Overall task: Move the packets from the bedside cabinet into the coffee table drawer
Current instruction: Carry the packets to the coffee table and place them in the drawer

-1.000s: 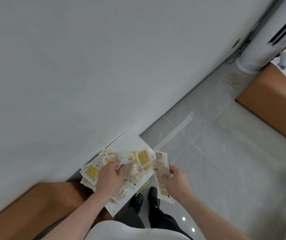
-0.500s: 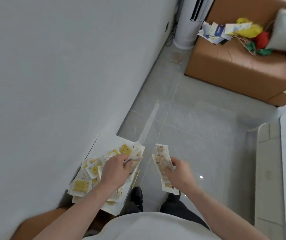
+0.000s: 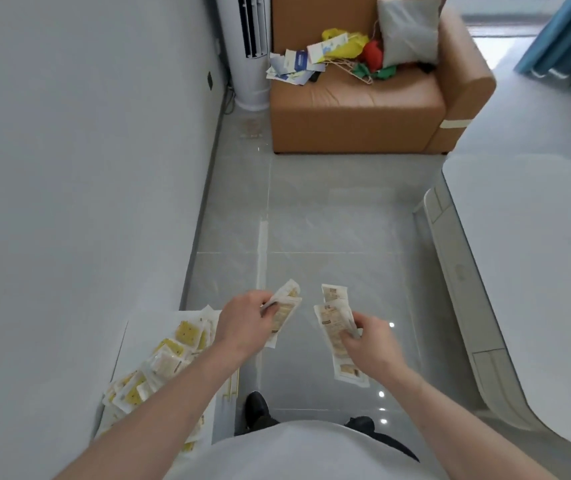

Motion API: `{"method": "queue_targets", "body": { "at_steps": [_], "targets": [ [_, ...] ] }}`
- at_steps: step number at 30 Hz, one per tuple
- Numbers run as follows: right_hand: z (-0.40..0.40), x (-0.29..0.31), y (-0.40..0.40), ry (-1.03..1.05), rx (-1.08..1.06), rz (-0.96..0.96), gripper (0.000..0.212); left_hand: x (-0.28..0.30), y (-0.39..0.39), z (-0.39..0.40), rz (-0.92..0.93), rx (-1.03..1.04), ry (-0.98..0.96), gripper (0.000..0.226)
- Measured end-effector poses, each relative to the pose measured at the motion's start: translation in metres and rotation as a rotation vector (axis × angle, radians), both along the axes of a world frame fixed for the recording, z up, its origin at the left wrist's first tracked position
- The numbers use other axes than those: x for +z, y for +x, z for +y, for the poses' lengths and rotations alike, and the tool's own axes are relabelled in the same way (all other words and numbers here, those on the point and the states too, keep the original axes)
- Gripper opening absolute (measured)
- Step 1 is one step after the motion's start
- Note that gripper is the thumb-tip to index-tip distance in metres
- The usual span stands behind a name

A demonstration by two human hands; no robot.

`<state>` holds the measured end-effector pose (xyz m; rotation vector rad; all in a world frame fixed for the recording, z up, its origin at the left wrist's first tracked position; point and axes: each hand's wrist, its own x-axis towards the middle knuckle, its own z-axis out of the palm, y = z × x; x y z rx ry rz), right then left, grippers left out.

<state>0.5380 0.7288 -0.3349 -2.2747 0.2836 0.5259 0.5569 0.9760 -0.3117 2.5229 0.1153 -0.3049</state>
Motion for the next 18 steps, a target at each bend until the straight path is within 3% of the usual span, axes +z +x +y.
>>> {"method": "queue_targets", "body": {
  "at_steps": [8,15,18],
  "targets": [
    [-0.170,0.008,-0.029,0.011,-0.172,-0.032,0.027,0.013,0.012,-0.169,-0.022,-0.148,-0.008,0.024],
    [-0.294,0.017,-0.062,-0.012,-0.370,-0.061,0.020,0.014,0.027,-0.302,-0.039,-0.329,-0.029,0.036],
    [-0.340,0.019,-0.073,-0.004,-0.463,-0.076,0.020,0.016,0.038,-0.351,-0.028,-0.396,-0.026,0.025]
  ]
}}
